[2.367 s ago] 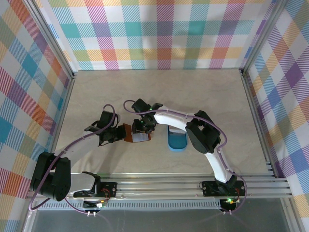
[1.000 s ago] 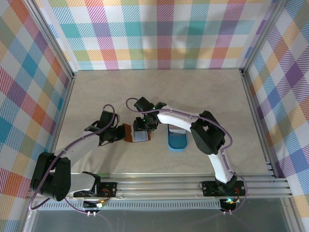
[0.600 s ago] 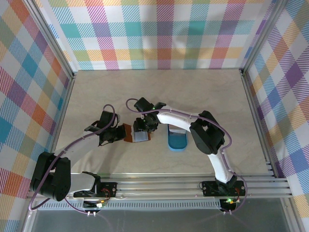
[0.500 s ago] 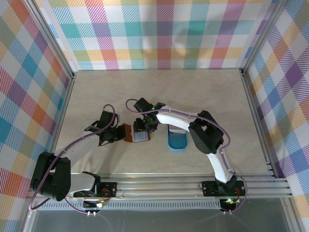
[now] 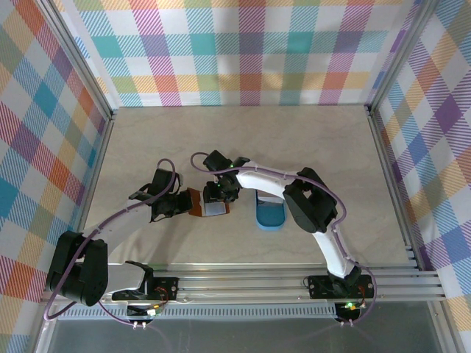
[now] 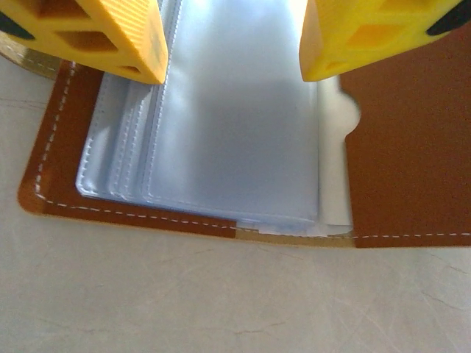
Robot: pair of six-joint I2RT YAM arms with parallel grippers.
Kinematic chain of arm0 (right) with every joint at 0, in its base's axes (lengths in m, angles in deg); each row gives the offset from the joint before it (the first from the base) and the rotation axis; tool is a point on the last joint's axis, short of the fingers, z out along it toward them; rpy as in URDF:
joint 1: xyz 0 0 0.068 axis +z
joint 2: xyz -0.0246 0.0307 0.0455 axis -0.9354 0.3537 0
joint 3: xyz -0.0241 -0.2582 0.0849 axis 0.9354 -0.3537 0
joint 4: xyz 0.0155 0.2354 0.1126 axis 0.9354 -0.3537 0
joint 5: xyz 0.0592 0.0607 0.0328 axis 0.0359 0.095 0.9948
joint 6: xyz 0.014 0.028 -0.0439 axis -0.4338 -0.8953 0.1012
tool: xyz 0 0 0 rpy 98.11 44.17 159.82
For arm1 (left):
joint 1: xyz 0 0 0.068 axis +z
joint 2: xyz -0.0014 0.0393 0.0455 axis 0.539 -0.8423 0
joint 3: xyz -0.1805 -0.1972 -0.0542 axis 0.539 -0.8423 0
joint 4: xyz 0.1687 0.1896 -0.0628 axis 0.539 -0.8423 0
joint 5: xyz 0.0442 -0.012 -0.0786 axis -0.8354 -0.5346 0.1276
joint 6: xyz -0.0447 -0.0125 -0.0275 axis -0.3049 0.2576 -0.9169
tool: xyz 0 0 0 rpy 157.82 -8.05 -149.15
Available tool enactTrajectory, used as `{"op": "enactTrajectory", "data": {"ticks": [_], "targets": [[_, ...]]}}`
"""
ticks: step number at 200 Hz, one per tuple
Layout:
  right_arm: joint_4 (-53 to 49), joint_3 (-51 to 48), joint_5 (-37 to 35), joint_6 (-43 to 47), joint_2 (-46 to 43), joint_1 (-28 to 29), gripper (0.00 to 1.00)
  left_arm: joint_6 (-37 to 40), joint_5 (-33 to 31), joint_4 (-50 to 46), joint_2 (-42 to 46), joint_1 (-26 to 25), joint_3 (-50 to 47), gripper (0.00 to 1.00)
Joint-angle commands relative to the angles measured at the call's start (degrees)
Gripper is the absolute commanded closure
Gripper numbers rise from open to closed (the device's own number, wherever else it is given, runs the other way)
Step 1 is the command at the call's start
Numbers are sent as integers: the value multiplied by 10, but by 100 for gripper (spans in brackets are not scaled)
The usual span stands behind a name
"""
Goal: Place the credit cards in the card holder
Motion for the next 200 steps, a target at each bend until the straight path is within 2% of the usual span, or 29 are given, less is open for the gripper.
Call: {"op": "enactTrajectory", "data": {"ticks": [1,97,200], "targets": [[-5,8,21,-12,13,-4,49,9,-2,-5,0,8,13,98],[30,14,64,-85,28,-6,54,9,-13,-6,-23,8,20,98],[105,-11,109,-122,7,-4,74,-4,-10,13,-55,7,25,98]]}}
